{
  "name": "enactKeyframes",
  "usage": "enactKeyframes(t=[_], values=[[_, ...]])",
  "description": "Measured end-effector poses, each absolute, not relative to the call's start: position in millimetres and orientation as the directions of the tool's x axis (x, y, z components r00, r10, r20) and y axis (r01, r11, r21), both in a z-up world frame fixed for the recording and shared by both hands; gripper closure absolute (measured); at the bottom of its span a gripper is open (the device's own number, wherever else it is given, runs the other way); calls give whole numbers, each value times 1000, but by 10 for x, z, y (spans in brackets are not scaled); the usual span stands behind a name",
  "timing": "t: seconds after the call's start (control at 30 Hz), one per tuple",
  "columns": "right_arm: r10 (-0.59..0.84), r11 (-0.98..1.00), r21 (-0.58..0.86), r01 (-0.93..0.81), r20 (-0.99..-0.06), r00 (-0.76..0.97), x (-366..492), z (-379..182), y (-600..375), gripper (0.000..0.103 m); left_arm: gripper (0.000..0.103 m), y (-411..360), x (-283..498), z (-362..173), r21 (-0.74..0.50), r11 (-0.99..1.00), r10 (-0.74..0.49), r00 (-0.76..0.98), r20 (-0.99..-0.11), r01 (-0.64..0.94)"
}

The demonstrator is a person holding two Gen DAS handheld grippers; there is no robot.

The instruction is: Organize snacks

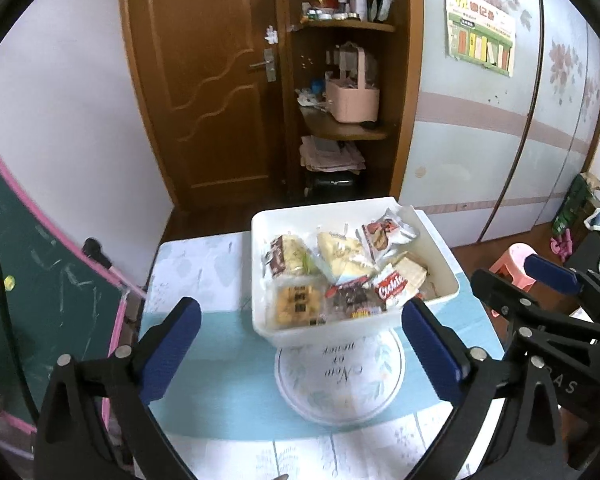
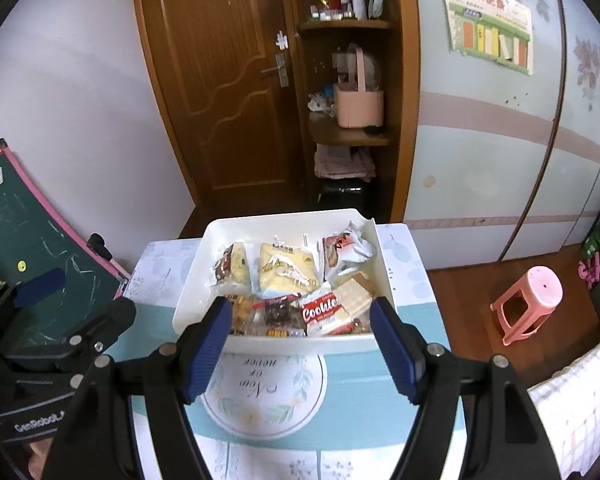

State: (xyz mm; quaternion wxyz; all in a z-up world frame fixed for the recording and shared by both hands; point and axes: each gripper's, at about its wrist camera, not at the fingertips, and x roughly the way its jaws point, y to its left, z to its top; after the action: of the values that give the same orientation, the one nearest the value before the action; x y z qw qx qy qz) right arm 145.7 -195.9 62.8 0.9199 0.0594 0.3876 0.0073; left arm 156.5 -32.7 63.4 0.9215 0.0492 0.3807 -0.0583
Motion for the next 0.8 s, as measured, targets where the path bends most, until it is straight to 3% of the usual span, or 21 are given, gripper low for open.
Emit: enactKeyframes(t=[0.8], values=[[110,991,132,-31,-653,749,-303,690,-1624,30,1,75,-151,592,22,996,-47,698,-715,89]])
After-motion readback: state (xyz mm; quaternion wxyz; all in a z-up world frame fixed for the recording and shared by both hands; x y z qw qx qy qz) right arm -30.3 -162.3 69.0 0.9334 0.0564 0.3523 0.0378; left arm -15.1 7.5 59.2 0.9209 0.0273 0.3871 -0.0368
